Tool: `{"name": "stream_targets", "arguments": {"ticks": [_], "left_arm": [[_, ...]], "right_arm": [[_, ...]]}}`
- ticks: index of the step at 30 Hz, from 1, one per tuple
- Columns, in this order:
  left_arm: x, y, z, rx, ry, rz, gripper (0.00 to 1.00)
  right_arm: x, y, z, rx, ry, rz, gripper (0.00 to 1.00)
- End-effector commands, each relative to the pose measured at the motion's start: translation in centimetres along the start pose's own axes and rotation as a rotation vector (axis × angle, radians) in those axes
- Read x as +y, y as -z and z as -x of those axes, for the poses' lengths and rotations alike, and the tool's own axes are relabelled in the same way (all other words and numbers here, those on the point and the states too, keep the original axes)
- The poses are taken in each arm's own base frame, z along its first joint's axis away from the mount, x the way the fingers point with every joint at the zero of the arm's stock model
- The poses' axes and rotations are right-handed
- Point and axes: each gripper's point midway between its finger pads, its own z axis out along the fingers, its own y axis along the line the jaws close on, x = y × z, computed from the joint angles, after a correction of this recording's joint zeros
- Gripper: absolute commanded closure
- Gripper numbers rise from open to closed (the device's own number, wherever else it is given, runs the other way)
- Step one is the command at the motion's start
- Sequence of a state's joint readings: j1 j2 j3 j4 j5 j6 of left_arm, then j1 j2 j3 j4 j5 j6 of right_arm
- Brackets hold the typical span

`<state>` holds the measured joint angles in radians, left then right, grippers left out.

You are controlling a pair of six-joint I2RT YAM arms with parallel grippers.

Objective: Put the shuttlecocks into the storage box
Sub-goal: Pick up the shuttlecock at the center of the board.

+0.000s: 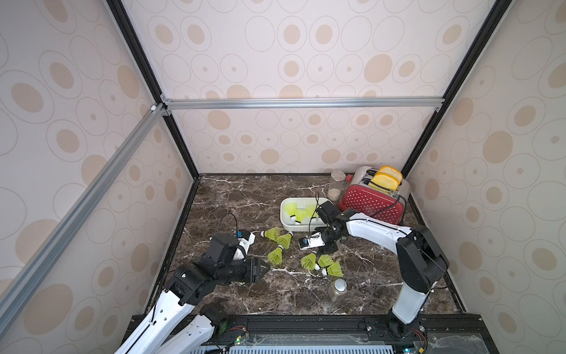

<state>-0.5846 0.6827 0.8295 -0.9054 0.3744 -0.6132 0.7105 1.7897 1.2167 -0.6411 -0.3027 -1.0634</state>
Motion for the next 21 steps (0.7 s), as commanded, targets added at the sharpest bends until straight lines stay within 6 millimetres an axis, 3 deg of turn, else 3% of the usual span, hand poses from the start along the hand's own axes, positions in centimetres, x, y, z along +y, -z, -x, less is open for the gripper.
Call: {"name": "stream_targets", "arguments": {"ticks": [1,9,21], "left_arm": [[-0.2,0.3,-0.3,0.014,-0.019,-0.007,0.41],[-0.5,0.5,0.0,0.004,-0.007,-0.016,0.41],[-1.0,0.8,0.5,-0.015,-0.003,-0.031,0.42]], "right_arm": [[0.5,-0.6,-0.1,0.010,0.061,0.035,0.46],[1.8,-1.2,-0.2,0.026,0.086,0.076,0.45],[2.1,-3.2,0.6,0.042,0.091,0.100,0.44]]}}
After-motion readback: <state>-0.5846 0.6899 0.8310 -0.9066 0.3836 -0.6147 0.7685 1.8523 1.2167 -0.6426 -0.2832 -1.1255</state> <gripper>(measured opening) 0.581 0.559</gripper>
